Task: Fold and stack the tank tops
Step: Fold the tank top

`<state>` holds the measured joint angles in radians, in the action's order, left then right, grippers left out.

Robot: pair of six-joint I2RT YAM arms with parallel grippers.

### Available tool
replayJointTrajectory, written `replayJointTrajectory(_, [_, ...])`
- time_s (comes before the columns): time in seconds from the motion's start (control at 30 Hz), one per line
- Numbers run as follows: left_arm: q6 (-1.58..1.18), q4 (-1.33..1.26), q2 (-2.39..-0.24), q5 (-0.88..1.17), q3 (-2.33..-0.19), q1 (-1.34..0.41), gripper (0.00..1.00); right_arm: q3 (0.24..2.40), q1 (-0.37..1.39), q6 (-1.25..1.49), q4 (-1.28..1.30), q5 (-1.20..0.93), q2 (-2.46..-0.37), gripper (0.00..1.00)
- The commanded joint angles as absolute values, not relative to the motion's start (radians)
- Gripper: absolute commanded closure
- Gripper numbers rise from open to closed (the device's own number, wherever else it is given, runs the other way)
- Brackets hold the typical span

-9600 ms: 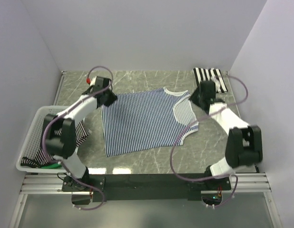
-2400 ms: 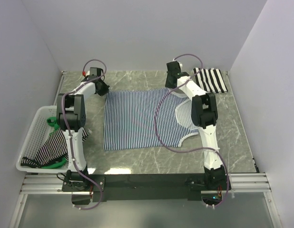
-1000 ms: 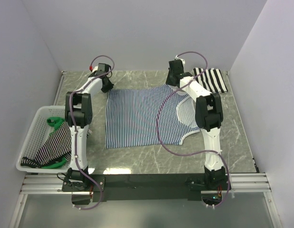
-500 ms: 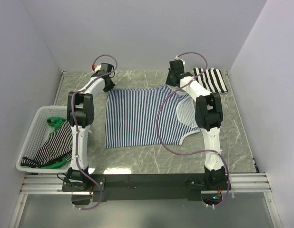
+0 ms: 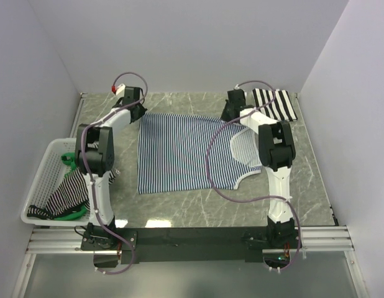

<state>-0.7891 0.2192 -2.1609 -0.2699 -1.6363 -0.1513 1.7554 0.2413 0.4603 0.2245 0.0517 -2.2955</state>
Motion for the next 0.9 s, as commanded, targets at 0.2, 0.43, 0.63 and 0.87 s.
replayJointTrajectory(0.2, [-0.834,0.018,-1.938,-0.241,-1.451,-0.146,0.99,1.566,0.238,0.492,0.043,0.075,-2.071,1.0])
replayJointTrajectory(0.43, [-0.874,0.035,-1.872,-0.245,-1.356,-0.147,1.0,1.396,0.248,0.518,-0.025,0.081,-1.956,1.0])
replayJointTrajectory(0.63, [-0.913,0.028,-1.798,-0.241,-1.247,-0.15,0.99,1.27,0.264,0.538,-0.051,0.086,-1.893,1.0])
replayJointTrajectory(0.87, [-0.94,0.063,-1.727,-0.261,-1.141,-0.16,0.99,1.122,0.27,0.568,-0.087,0.103,-1.8,1.0])
